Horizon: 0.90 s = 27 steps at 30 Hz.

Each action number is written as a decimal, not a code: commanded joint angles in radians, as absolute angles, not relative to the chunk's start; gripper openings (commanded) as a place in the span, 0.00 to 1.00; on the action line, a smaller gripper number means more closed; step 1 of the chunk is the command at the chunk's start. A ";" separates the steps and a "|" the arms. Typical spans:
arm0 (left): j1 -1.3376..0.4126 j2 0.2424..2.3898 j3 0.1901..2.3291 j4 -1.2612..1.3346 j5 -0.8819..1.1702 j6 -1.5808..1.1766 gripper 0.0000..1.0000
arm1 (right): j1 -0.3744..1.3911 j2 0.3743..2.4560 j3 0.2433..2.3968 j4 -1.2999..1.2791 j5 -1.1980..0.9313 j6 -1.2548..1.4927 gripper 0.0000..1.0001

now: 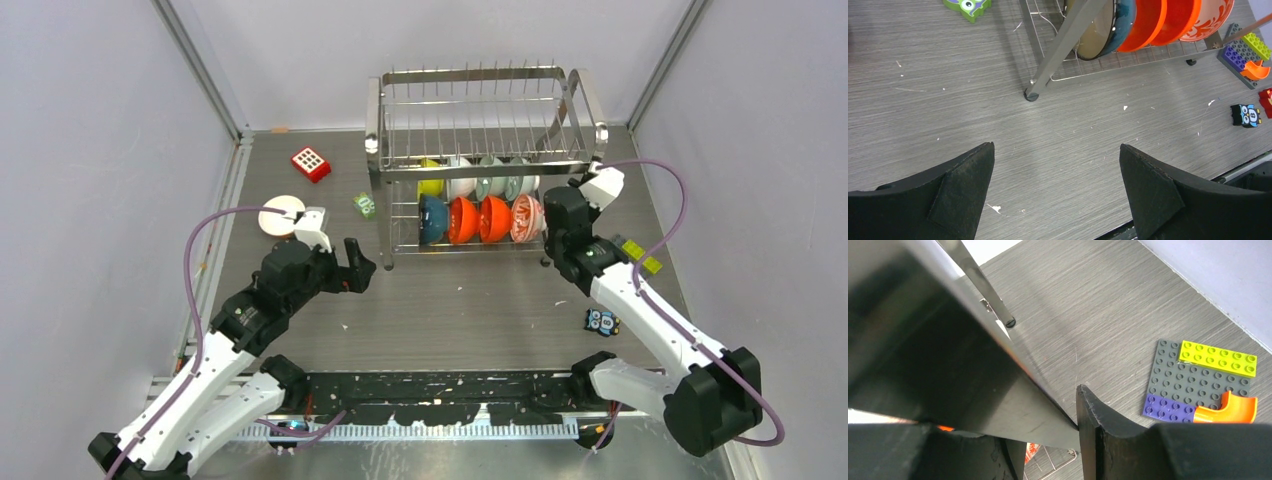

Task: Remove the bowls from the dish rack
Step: Adjust the dish rack at the center of the board.

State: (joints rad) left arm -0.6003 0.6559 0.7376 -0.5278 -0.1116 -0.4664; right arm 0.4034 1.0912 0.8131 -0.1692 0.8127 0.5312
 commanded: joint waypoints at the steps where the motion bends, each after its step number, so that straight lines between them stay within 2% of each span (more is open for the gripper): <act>1: -0.603 0.640 0.738 -0.490 -0.123 -0.466 0.96 | 0.460 1.056 0.812 -0.240 0.781 0.768 0.22; 12: -0.603 0.627 0.727 -0.470 -0.132 -0.465 0.96 | 0.582 1.033 0.793 -0.361 0.836 0.969 0.24; 27: -0.603 0.614 0.722 -0.468 -0.152 -0.458 0.96 | 0.691 1.110 0.846 -0.369 0.850 1.040 0.28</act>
